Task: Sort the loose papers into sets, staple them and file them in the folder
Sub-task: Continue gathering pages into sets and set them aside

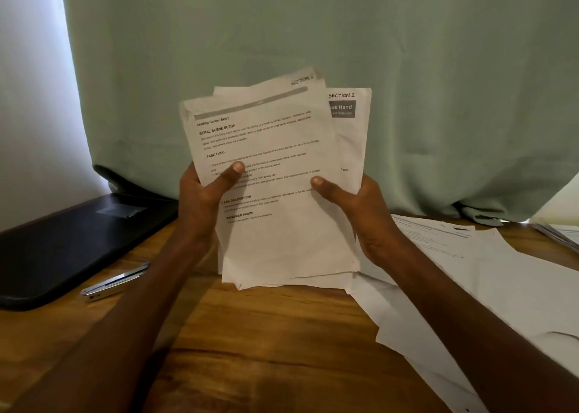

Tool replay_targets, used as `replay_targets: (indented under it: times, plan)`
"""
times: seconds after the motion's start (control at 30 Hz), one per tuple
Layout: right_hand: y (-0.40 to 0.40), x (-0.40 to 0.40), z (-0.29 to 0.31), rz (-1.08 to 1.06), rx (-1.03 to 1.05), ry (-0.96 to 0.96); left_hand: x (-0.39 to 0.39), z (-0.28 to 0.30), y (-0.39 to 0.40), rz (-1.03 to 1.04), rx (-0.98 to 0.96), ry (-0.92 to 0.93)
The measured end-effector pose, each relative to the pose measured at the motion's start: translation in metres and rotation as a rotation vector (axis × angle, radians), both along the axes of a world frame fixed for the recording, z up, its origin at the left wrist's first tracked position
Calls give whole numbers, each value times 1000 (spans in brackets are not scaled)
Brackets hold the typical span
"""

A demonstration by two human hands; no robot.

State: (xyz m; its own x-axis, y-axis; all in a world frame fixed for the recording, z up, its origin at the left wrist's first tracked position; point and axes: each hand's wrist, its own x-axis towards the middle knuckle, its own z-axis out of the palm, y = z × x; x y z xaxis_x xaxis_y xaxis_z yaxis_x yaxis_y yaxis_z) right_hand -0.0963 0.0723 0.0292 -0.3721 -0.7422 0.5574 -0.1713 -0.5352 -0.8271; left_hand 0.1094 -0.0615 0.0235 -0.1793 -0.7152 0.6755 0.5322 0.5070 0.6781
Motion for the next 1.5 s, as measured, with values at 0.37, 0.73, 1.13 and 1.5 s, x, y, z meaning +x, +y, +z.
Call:
replay_targets:
  times: [0.37,0.73,1.13,1.5]
  plan:
    - [-6,0,-9,-70,-65,-91,-7,-7,-3,-85,38,-116]
    - [-13,-9,-21,-56,140,25,-9,-23,-10,-239,270,-279]
    - [-14,-9,-36,-32,269,99,-16,-37,-16,-50,273,-294]
    - [-9,-45,-48,-695,675,662,17,-33,-49,330,469,-88]
